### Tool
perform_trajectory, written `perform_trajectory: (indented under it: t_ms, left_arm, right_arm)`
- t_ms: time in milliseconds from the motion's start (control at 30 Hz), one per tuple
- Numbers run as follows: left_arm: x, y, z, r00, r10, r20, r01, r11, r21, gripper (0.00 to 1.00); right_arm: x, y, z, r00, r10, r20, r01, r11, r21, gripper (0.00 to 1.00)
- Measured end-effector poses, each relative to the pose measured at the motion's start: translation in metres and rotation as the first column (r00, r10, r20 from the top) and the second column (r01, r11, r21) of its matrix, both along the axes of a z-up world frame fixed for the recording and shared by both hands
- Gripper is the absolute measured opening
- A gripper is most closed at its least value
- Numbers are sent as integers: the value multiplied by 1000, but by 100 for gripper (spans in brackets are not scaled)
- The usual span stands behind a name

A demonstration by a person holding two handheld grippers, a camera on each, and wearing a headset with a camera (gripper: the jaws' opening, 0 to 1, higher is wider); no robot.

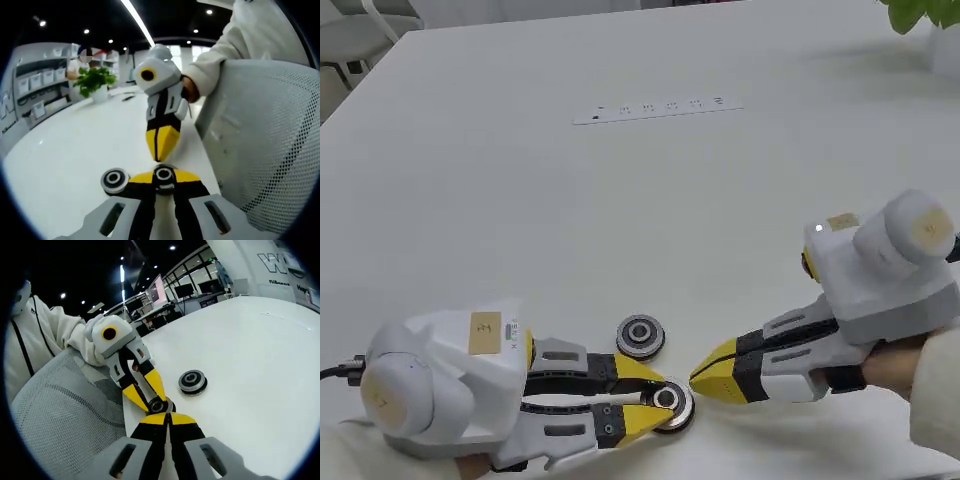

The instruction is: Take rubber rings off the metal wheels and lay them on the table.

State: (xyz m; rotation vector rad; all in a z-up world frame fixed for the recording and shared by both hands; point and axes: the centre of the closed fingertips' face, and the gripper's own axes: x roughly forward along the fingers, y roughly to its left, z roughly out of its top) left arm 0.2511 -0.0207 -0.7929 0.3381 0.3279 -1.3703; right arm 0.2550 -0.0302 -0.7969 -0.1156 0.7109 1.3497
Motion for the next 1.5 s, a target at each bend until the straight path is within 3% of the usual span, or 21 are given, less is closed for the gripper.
perform_trajectory:
  t_ms: [67,167,267,333,433,533,800,833,867,933,1067,1500]
  left_arm:
    - [0,0,0,1000,0,0,0,1000,-1,14]
    - [0,0,0,1000,1,0,-1,1000,-2,14]
    - [0,0,0,1000,2,0,-2,1000,-3,14]
    - [0,0,0,1000,2,-1,-2,1000,-3,14]
    - [0,0,0,1000,2,-1,-2,1000,-3,14]
    - [0,0,0,1000,2,-2,-2,1000,-4,14]
    - [0,0,0,1000,3,-4,-3,1000,-7,14]
    - [0,0,0,1000,3,-4,-3,1000,-7,14]
    - [0,0,0,1000,3,-4,-3,1000,-7,14]
    - [0,0,1,1000,4,-4,-4,1000,-9,14]
    - [0,0,1,1000,5,-3,-5,1000,-8,14]
    - [0,1,1,1000,6,0,-6,1000,-6,13]
  right_arm:
    - [-1,-2,-7,999,38,39,-36,998,-45,3]
    - [-6,-1,-7,995,72,67,-68,996,-61,8]
    - [-9,3,-8,992,97,86,-91,993,-68,18]
    - [-7,3,-8,986,110,126,-101,992,-77,19]
    - [-7,8,-8,984,118,132,-110,992,-67,24]
    - [-8,9,-11,976,144,162,-131,988,-85,22]
    - [-8,8,-11,977,151,153,-139,987,-83,17]
    - [-9,6,-12,975,157,154,-144,985,-95,14]
    - [-6,3,-14,967,173,186,-152,981,-119,8]
    - [-6,4,-14,977,150,154,-135,985,-104,4]
    - [-5,4,-14,975,155,162,-137,984,-114,3]
    - [0,1,-12,992,76,101,-65,992,-106,0]
